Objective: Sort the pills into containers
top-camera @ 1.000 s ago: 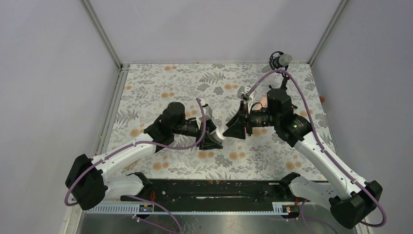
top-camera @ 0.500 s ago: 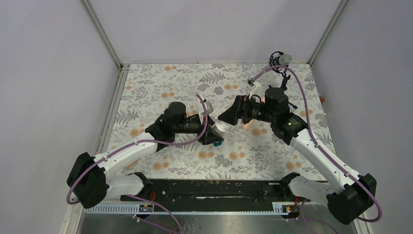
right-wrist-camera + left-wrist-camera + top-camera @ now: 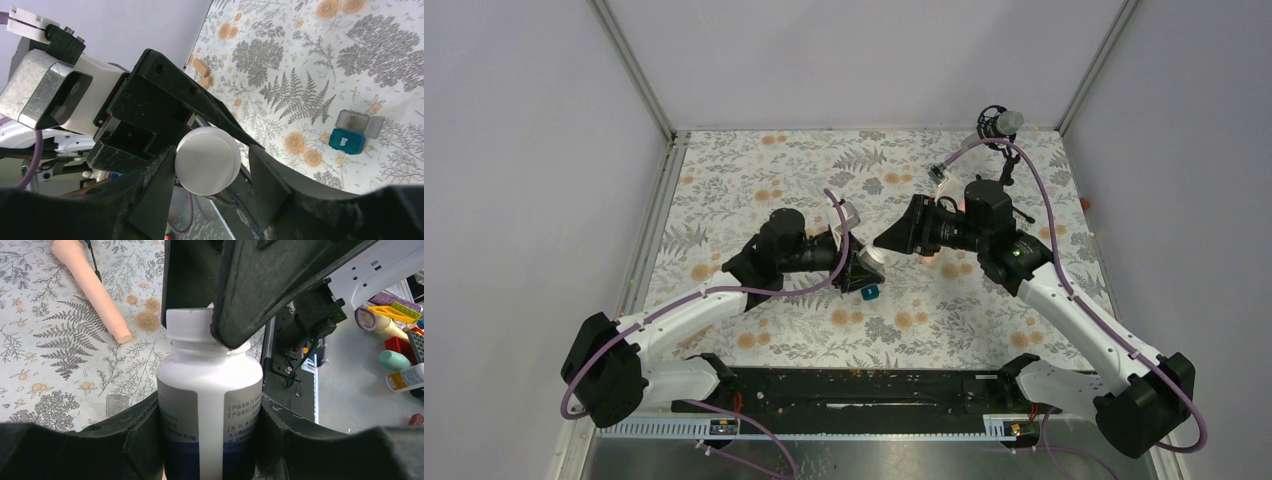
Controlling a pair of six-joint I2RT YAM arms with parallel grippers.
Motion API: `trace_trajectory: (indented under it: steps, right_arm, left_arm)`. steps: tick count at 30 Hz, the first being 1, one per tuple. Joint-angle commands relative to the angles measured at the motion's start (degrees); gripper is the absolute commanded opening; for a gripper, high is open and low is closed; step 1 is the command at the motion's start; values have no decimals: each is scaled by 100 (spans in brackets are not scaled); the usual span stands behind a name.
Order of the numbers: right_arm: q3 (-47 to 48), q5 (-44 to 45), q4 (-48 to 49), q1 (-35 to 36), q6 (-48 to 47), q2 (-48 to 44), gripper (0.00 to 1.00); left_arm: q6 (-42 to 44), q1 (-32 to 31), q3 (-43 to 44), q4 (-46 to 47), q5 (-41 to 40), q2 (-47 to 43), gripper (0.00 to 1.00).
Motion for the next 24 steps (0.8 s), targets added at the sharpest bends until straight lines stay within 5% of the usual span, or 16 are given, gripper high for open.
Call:
trace_trajectory:
  steps: [1, 7, 24]
  right_arm:
    - [265, -359, 176, 46, 263, 146, 56]
    - [424, -454, -5, 18, -60, 135, 40]
    - [360, -1357, 604, -323, -2051, -443, 30]
  left_arm:
    - [-71, 28, -47, 463, -49, -75, 0]
    - [-15, 44, -80, 360, 114, -135, 0]
    - [154, 44, -316, 281, 1335, -323, 0]
